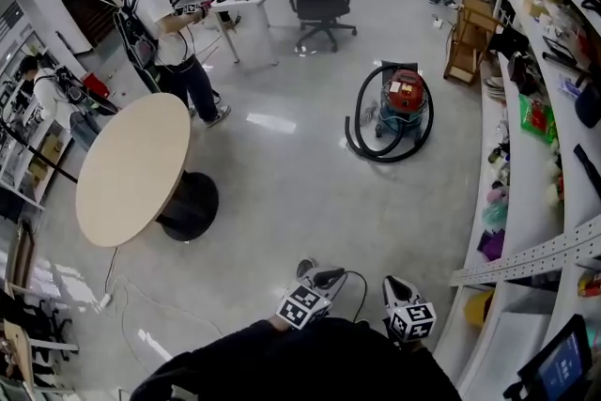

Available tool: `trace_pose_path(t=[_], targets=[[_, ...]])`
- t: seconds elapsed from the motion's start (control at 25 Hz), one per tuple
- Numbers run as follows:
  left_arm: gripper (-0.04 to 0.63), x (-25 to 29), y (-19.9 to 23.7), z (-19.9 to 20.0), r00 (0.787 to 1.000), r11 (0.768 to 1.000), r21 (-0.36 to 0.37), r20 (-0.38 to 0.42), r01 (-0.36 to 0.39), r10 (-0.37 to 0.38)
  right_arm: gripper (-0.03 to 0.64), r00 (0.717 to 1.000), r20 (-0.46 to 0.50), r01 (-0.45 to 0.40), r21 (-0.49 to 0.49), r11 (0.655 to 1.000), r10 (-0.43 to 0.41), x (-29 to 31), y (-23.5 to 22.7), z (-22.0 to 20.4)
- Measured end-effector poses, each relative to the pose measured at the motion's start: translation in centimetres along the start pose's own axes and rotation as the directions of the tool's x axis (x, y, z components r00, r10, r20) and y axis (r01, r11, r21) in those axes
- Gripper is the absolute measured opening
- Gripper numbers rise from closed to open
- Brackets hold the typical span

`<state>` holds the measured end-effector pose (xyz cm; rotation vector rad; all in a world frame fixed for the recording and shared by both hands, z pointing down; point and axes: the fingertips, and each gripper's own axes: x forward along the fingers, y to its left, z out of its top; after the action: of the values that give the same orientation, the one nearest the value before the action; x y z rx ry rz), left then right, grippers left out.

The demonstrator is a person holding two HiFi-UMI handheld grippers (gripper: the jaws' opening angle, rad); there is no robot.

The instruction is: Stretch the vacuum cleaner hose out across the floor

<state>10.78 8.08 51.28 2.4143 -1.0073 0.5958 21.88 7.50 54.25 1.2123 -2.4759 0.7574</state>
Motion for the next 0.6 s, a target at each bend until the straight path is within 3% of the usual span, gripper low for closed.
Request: trace_pose_path(t=[0.08, 0.24, 0.44, 0.6], targets=[[0.021, 1.1, 1.4, 0.7, 1.0, 0.999, 0.019, 0.004, 0.027, -0.027, 0.014, 1.0, -0.006, 0.024, 0.007, 1.0, -0.024, 1.5, -0.8, 0.6], [0.021, 3.9, 6.5, 2.6, 0.996, 0.996, -0.019, 0.023, 0.083, -0.083, 0.014, 0.995, -0.032, 0.092, 0.011, 0.996, -0.091, 5.4, -2.0, 2.4], [0.021, 4.4, 13.3, 6.9, 0.981, 0.983, 0.016, 0.061, 0.181, -0.182, 0.014, 0.983, -0.067, 0.175, 0.016, 0.984, -0.174, 10.9, -1.1, 6.8], [0.021, 4.5, 19.9, 7.8, 0.974, 0.976, 0.014, 0.047, 0.219, -0.22, 0.015, 0.974, -0.09, 0.211, 0.039, 0.977, -0.206, 15.6, -0.1, 9.2]])
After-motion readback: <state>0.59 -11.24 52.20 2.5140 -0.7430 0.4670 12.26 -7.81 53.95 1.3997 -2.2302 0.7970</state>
